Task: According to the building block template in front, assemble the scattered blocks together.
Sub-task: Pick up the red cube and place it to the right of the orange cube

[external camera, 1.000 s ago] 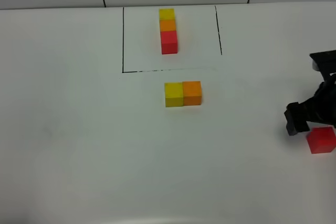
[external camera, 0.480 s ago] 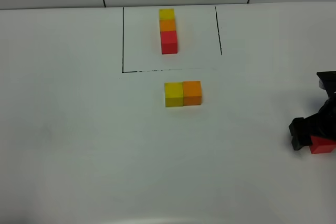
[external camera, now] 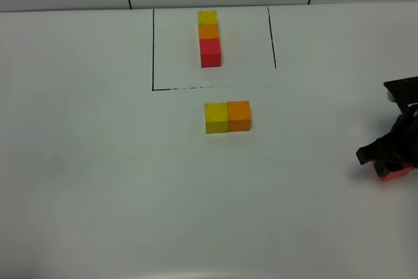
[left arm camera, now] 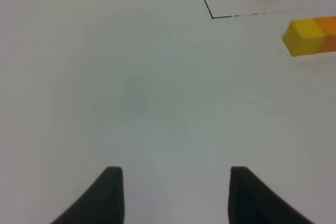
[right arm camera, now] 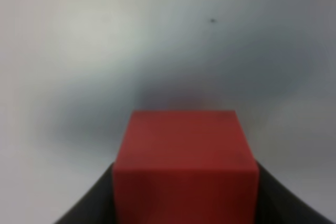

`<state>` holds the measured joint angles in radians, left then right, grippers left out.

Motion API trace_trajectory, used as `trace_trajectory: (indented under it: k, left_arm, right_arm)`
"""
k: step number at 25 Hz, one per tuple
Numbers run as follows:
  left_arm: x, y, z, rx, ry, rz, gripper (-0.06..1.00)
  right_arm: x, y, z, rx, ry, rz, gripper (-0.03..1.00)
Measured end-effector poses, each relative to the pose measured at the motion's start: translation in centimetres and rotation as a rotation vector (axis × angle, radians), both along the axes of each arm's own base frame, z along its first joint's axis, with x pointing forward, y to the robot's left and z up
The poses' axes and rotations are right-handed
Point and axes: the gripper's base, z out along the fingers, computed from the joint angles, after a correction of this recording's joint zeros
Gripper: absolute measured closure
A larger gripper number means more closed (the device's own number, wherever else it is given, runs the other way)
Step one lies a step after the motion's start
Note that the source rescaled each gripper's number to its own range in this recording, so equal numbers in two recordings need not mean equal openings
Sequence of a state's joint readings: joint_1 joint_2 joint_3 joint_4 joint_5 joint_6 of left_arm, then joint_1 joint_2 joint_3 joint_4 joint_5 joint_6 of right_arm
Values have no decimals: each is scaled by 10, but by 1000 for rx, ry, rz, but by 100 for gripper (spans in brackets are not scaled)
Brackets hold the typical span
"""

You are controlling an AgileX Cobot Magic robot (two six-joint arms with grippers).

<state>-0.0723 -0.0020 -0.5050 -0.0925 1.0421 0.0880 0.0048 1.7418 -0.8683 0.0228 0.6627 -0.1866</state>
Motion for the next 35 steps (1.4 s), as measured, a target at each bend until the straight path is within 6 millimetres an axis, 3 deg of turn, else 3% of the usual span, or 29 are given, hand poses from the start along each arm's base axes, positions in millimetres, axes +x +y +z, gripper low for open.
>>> trace_trajectory:
  k: [7,9,14,21,35]
  left_arm:
    - [0,0,0,0,0,0,91]
    - [0,0,0,0,0,0,91]
    - [0,0,0,0,0,0,91]
    - [0,0,0,0,0,0,91]
    - [0,0,0,0,0,0,91]
  right_arm:
    - [49,81,44,-148,-127,747,94]
    - [66,103,47,-188,-119,910,94]
    - [96,141,25,-245,-44,1215,94]
    - [110,158,5,-248,-15,1357,94]
    - [128,170,-14,-181,23,1367,94]
